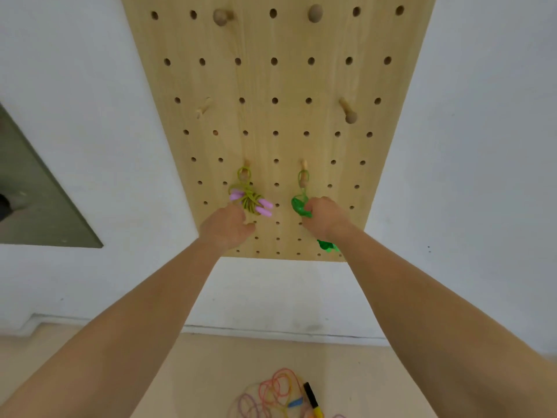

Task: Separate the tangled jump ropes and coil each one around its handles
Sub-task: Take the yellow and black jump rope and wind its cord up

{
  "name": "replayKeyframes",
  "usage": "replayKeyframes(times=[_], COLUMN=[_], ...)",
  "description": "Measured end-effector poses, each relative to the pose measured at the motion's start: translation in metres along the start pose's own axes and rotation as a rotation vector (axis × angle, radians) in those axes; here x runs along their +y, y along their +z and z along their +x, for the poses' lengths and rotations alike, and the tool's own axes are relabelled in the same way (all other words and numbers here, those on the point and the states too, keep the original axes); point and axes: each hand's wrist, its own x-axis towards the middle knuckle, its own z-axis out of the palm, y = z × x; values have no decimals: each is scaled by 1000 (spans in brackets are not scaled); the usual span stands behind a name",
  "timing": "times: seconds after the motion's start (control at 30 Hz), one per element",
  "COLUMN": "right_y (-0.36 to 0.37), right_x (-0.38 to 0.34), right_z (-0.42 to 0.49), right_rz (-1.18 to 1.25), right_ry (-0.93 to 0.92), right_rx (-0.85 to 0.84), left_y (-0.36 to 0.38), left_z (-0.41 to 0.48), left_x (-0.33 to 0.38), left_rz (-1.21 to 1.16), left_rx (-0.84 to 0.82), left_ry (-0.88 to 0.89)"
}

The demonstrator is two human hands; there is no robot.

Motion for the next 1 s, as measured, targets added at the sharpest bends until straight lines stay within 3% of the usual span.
replayKeyframes(times=[0.23,0.5,0.7,1.0], right_y=[13,77,189,415], right_x=[21,28,44,110], right_z=[-52,-68,-69,-79], right_rz=[-146,-110,-101,-105], right_ry=[-61,47,108,114], right_rx=[-115,-153,-269,-401], left_y=[27,75,181,411], left_z=[-43,-51,-49,-63], left_x=[11,-23,-74,-155], left_rz=[-11,2,31,52], left_rx=[-111,-234,-370,-510], left_ry=[-5,49,42,30])
